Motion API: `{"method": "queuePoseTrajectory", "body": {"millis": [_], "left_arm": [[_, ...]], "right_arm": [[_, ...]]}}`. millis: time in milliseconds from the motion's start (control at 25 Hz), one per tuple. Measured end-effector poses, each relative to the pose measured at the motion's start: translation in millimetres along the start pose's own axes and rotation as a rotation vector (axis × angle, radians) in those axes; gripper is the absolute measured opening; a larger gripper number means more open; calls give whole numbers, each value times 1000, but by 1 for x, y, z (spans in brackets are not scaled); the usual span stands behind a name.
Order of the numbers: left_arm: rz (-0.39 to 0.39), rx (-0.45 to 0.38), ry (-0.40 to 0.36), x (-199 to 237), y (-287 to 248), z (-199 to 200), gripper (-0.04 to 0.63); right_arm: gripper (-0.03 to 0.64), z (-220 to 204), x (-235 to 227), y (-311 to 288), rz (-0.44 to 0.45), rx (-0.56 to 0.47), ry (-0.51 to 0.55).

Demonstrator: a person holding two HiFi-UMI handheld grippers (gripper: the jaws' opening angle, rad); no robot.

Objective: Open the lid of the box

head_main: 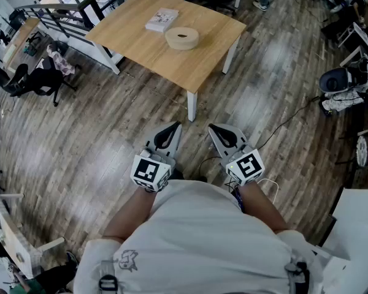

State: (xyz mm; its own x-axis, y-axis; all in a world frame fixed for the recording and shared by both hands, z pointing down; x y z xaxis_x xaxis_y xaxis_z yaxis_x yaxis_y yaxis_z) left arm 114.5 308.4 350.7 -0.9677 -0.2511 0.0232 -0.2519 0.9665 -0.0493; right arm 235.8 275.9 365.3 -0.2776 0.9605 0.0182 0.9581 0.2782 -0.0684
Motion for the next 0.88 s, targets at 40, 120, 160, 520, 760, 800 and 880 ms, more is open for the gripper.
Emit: {"method": "queuePoseTrajectory", "body": {"millis": [40, 120, 160, 520, 760, 800, 880], "left_arm": [[-1, 0, 0, 2, 0, 0, 5], [-1, 0, 1, 5, -1, 0, 5], [-1, 1, 3, 6, -1, 0, 5], [-33, 12, 26, 22, -12, -7, 6], [-108, 6, 30, 39, -28, -10, 155], [-122, 11, 34, 45, -31, -12, 199], [-148, 19, 36, 58, -36, -17, 232]], "right_arm": [[3, 0, 0, -2, 3, 1, -5], [3, -2, -1, -5, 8, 3, -14], [3, -3, -1, -7, 9, 2, -18], [5, -8, -14, -29, 11, 0, -70], [157, -13, -27, -59, -20, 41, -65], [181, -14, -29, -64, -28, 44, -67], [204, -17, -35, -77, -37, 50, -68]]}}
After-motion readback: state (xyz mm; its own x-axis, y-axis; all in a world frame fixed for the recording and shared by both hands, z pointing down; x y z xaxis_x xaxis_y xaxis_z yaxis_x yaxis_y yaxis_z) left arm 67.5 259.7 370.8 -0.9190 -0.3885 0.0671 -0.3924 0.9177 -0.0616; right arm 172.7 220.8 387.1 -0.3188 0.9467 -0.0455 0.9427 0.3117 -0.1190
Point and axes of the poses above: the fingertips, and each gripper's own axes: y backward along the fingers, x to its left, z out of its top, the point moved 3 cm from there along y, backward along the fingers, and after that the axes turned 10 degrees about z, right-handed, at the moved point
